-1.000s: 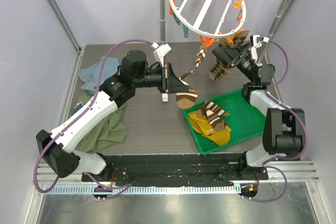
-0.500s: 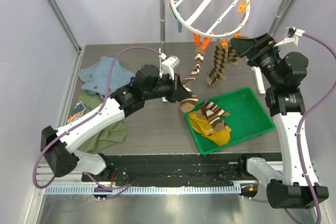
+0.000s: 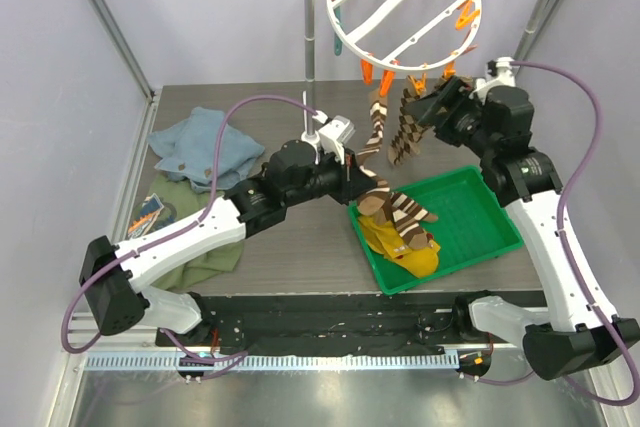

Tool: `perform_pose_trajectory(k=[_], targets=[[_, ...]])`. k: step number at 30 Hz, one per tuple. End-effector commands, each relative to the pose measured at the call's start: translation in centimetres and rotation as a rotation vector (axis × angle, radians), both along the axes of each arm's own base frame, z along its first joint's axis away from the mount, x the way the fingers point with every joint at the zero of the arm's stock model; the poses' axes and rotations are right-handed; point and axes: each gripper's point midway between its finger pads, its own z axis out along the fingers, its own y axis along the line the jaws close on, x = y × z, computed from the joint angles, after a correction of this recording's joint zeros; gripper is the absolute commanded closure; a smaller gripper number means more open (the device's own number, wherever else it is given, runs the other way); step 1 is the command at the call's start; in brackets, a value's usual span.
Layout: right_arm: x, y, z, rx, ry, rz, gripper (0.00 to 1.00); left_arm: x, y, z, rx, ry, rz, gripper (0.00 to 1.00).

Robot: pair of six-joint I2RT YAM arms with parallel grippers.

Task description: Remove the socks clipped to the hanger

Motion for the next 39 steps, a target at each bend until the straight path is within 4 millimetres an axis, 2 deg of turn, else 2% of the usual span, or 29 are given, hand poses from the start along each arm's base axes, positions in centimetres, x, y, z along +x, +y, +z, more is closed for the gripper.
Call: perform_pose_trajectory(k=[1, 5, 6, 9, 12, 14, 18, 20, 21, 22, 23, 24, 26, 27, 30, 32, 34, 35, 37, 38, 39], targets=[[-1.0, 3.7, 0.1, 0.025, -0.045, 0.12, 0.24, 0.5, -1.2, 1.6, -0.059, -0.047, -0.007, 1.0], [-2.5, 5.8, -0.6, 0.069, -0.061, 0.195, 0.24, 0.4, -1.7, 1.3, -0.057, -0.038, -0.022, 1.0], [-2.8, 6.4, -1.6, 0.065, -0.043, 0.213, 0.24, 0.5, -1.8, 1.5, -0.058, -0.042, -0.021, 1.0], [-3.1, 6.9, -3.2, 0.052, -0.008, 0.227, 0.24, 0.5, -2.1, 1.4, -0.058, -0.039, -0.031, 1.0], [-3.2, 7.5, -3.8, 0.051, -0.004, 0.242, 0.25, 0.6, -2.6, 1.5, -0.064, -0.038, -0.041, 1.0], [-3.4, 8.2, -4.1, 0.054, -0.003, 0.263, 0.28, 0.6, -2.9, 1.4, -0.063, -0.034, -0.047, 1.0], [-3.3, 8.2, -6.1, 0.013, 0.045, 0.251, 0.34, 0.7, -3.3, 1.4, -0.069, -0.029, -0.05, 1.0], [-3.3, 8.2, -6.4, 0.007, 0.05, 0.252, 0.52, 0.7, -3.4, 1.7, -0.076, -0.029, -0.053, 1.0], [-3.3, 8.1, -6.3, 0.0, 0.041, 0.247, 0.64, 0.8, -3.5, 1.6, -0.075, -0.028, -0.053, 1.0], [-3.3, 7.9, -6.2, -0.004, 0.036, 0.24, 0.87, 0.8, -3.4, 1.7, -0.076, -0.029, -0.051, 1.0], [-3.5, 7.7, -5.8, -0.008, 0.021, 0.233, 0.96, 0.7, -3.4, 1.9, -0.076, -0.031, -0.051, 1.0], [-3.5, 7.5, -5.5, -0.021, 0.004, 0.23, 0.99, 0.8, -3.3, 2.0, -0.076, -0.033, -0.044, 0.96], [-3.7, 7.1, -4.9, -0.031, -0.02, 0.223, 0.99, 0.9, -2.8, 2.9, -0.083, -0.05, -0.025, 0.86], [-3.7, 7.0, -4.8, -0.036, -0.026, 0.221, 0.99, 1.1, -2.4, 3.2, -0.08, -0.052, -0.004, 0.69], [-4.1, 6.8, -4.7, -0.054, -0.04, 0.23, 0.99, 1.5, -1.5, 5.2, -0.101, -0.068, 0.03, 0.46], [-4.2, 6.7, -4.7, -0.065, -0.052, 0.231, 0.99, 2.1, -0.8, 7.2, -0.117, -0.081, 0.056, 0.41], [-4.5, 6.6, -4.7, -0.073, -0.055, 0.235, 0.99, 2.5, -0.4, 7.9, -0.1, -0.089, 0.069, 0.37], [-4.6, 6.6, -4.6, -0.076, -0.062, 0.241, 0.99, 2.8, -0.3, 9.3, -0.111, -0.109, 0.078, 0.36], [-4.9, 6.6, -4.3, -0.073, -0.073, 0.251, 0.99, 3.5, -0.4, 9.1, -0.073, -0.119, 0.083, 0.34], [-5.2, 6.7, -4.1, -0.074, -0.081, 0.263, 0.99, 4.0, -0.2, 10.6, -0.087, -0.137, 0.092, 0.34], [-5.2, 6.7, -4.2, -0.076, -0.082, 0.266, 0.99, 4.5, -0.5, 10.3, -0.076, -0.134, 0.094, 0.34]])
